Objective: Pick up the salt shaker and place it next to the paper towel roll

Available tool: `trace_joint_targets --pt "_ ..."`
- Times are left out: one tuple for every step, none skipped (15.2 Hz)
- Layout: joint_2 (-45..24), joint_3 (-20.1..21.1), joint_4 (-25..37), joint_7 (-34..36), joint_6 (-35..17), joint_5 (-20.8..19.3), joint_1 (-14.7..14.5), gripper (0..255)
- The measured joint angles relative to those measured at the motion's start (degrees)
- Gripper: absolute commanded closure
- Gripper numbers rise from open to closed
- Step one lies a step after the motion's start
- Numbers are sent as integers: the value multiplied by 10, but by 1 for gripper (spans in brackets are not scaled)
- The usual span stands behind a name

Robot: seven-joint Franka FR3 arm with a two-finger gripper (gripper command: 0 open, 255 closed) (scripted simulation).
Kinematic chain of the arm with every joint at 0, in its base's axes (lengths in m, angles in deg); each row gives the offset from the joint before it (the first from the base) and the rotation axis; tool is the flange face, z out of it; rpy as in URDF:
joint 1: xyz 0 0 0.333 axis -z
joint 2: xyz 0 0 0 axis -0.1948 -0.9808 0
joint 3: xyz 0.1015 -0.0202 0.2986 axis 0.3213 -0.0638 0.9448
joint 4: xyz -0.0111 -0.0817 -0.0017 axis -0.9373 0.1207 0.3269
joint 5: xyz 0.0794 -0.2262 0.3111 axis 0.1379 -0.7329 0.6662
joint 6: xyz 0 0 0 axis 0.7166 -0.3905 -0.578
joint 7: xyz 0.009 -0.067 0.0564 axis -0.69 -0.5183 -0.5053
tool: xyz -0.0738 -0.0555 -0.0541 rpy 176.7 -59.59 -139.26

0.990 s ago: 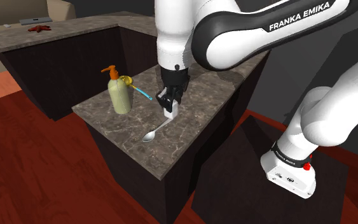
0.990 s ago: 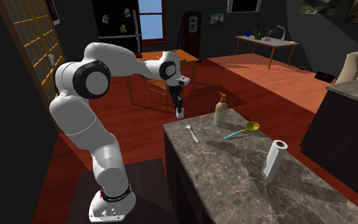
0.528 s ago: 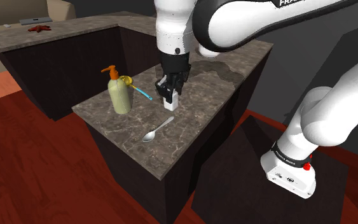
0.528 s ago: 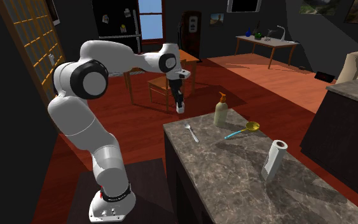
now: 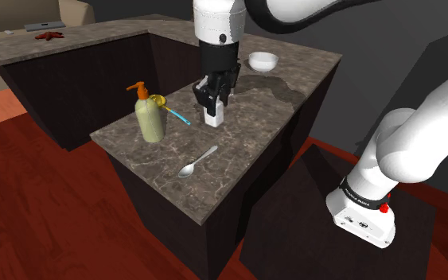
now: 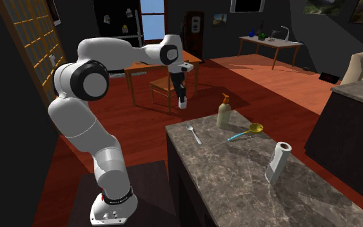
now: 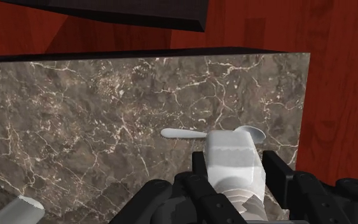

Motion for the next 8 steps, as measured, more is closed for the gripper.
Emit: trace_joint_targets --pt "0 0 8 0 7 0 0 255" --pt "-1 -1 14 -1 13 -1 1 255" --pt "-2 -1 23 -2 21 -1 1 255" --pt "-3 -1 33 -2 31 -1 1 255" --pt "-2 -2 41 -4 38 -1 2 255" --pt "-3 -2 49 -4 46 -2 2 255" --pt "-2 -3 56 -5 54 -1 2 255" --pt "-6 -2 68 -4 62 -3 3 255"
